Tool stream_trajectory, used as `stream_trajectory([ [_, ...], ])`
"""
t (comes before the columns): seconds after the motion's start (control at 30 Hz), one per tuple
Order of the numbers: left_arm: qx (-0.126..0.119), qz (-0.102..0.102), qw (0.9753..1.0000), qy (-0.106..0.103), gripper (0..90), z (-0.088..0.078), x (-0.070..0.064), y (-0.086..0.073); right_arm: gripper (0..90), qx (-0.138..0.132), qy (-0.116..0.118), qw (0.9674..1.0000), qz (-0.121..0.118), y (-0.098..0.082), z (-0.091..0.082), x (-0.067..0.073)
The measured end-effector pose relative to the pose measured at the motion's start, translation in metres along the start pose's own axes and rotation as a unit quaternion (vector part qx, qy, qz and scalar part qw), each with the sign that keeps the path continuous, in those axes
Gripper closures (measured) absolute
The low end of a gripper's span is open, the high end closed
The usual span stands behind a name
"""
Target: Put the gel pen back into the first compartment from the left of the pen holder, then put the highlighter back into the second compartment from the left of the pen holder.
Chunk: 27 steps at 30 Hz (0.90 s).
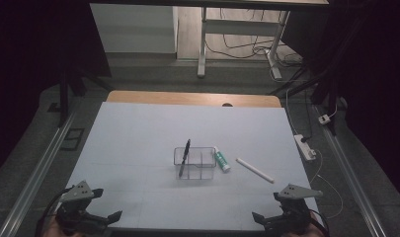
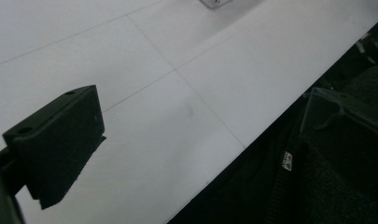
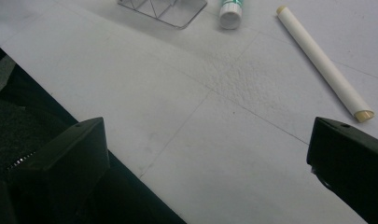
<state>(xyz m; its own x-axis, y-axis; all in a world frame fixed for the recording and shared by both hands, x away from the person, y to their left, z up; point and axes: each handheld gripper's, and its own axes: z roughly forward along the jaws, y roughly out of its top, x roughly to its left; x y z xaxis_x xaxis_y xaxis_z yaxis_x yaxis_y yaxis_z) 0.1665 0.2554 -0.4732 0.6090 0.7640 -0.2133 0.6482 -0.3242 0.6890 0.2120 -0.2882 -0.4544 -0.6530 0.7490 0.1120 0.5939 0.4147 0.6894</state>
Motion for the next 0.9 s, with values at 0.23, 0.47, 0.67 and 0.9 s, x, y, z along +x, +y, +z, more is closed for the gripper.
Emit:
stream_trajectory([
  [0.23,-0.002,-0.004,1.0000,-0.007,0.0,0.000,0.002,-0.001,0.0,0.007,-0.010,0.9999,-0.004,0.001,0.001,0.002],
  [0.47,-0.007,-0.007,0.9998,-0.018,0.3,-0.001,0.004,-0.001,0.0,0.010,-0.017,0.9997,-0.012,0.003,0.002,0.003],
  [0.67,-0.007,-0.008,0.9998,-0.018,0.4,-0.001,0.004,-0.001,0.0,0.001,-0.022,0.9997,-0.014,0.007,0.000,-0.002],
  [0.9,-0.006,-0.006,0.9998,-0.018,0.5,-0.001,0.004,-0.001,0.0,0.005,-0.015,0.9993,-0.035,0.010,0.008,-0.008],
])
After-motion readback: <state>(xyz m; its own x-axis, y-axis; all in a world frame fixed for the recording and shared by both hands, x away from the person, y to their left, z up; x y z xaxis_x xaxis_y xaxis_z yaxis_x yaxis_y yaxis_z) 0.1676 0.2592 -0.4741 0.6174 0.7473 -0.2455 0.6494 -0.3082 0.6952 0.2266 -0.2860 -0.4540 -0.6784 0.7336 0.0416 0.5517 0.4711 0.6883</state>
